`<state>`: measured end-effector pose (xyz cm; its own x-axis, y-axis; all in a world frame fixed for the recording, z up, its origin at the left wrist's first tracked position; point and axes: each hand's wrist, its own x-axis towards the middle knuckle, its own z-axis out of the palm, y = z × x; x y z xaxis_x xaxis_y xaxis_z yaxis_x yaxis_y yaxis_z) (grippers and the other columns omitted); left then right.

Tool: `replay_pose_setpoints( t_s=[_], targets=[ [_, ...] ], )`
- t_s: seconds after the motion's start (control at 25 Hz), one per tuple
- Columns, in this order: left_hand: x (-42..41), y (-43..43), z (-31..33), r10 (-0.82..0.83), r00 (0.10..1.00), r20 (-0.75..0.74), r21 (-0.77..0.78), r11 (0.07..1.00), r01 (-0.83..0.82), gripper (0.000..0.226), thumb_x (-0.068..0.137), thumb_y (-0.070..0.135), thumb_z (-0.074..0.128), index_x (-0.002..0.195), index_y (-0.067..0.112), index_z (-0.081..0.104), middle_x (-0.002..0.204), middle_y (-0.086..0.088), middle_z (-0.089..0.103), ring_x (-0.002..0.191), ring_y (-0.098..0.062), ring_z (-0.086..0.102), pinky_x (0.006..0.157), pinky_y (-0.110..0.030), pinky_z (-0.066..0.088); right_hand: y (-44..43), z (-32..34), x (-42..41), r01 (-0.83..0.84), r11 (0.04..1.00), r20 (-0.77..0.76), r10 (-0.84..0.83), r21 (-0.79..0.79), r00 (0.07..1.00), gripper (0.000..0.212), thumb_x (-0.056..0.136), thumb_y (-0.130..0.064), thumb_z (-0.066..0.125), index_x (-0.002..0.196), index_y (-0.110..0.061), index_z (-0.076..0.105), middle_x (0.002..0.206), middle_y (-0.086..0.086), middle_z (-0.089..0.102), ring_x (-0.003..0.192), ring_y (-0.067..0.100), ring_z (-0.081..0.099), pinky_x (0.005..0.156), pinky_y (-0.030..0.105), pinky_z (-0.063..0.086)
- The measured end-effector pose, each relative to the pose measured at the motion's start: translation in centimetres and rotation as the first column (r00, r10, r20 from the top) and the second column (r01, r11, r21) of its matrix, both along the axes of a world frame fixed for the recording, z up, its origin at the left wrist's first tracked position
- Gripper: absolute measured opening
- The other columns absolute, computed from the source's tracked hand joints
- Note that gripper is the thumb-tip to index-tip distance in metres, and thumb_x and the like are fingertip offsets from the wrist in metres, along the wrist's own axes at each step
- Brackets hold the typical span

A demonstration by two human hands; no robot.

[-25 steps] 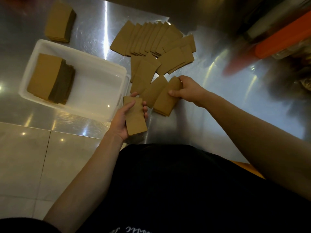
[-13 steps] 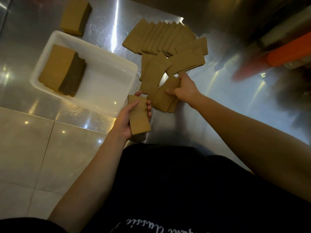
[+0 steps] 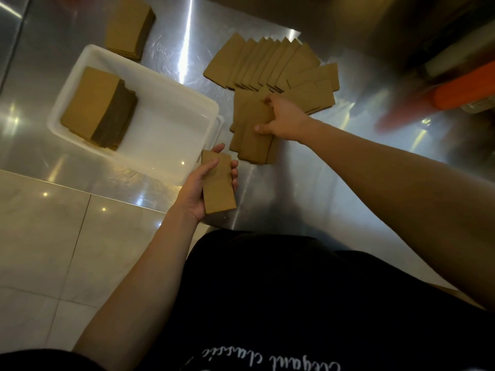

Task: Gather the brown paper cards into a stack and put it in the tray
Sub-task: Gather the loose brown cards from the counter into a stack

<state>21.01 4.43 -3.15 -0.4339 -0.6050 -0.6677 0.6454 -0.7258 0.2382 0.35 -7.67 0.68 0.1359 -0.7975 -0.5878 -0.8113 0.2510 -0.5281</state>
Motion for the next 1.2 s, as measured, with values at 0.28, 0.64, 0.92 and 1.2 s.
replay_pose_setpoints(
  t_s=[0.28,0.64,0.92,1.2],
  targets=[
    [0.3,-0.2,-0.5,0.003,1.0,-0.004,0.002,1.0,-0.003,0.034,0.092,0.022,0.057,0.126,0.026,0.058,0.107,-0.015,0.06,0.089,-0.022,0.061,0.076,-0.035,0.053,-0.1,-1.7,-0.3,0.059,0.998,-0.063,-0.058,0.013,0.996,0.07,0.077,-0.032,0.079,0.133,-0.008,0.046,0.133,0.015,0.049,0.119,0.027,0.051,0.1,0.036,0.045],
    [-1.2,-1.3,0.1,-0.039,0.997,0.062,-0.014,0.999,0.04,0.035,0.092,0.034,0.058,0.125,0.026,0.056,0.101,-0.012,0.064,0.085,-0.021,0.063,0.073,-0.035,0.054,2.2,3.3,-6.1,0.111,0.922,0.414,-0.271,0.371,0.869,0.044,0.092,-0.015,0.061,0.132,-0.021,0.044,0.122,-0.009,0.057,0.108,0.011,0.059,0.076,0.02,0.054],
    [-4.1,-2.7,1.2,-0.286,0.942,0.174,-0.007,0.956,0.292,0.052,0.086,0.05,0.056,0.126,0.016,0.06,0.119,-0.014,0.068,0.105,-0.027,0.068,0.092,-0.045,0.054,4.3,2.7,-1.9,-0.058,0.993,0.297,0.026,0.099,0.955,0.044,0.089,-0.022,0.067,0.127,-0.016,0.047,0.123,0.0,0.053,0.109,0.015,0.054,0.091,0.029,0.048],
    [-4.1,-1.9,0.6,-0.316,0.943,0.104,0.0,0.948,0.318,0.037,0.091,0.03,0.06,0.122,0.011,0.063,0.118,-0.018,0.068,0.107,-0.031,0.067,0.096,-0.046,0.052,5.6,1.6,-1.0,-0.145,0.978,0.135,0.165,-0.147,0.977,0.052,0.084,-0.037,0.07,0.13,-0.017,0.053,0.127,0.006,0.047,0.106,0.011,0.042,0.088,0.024,0.039]
  ],
)
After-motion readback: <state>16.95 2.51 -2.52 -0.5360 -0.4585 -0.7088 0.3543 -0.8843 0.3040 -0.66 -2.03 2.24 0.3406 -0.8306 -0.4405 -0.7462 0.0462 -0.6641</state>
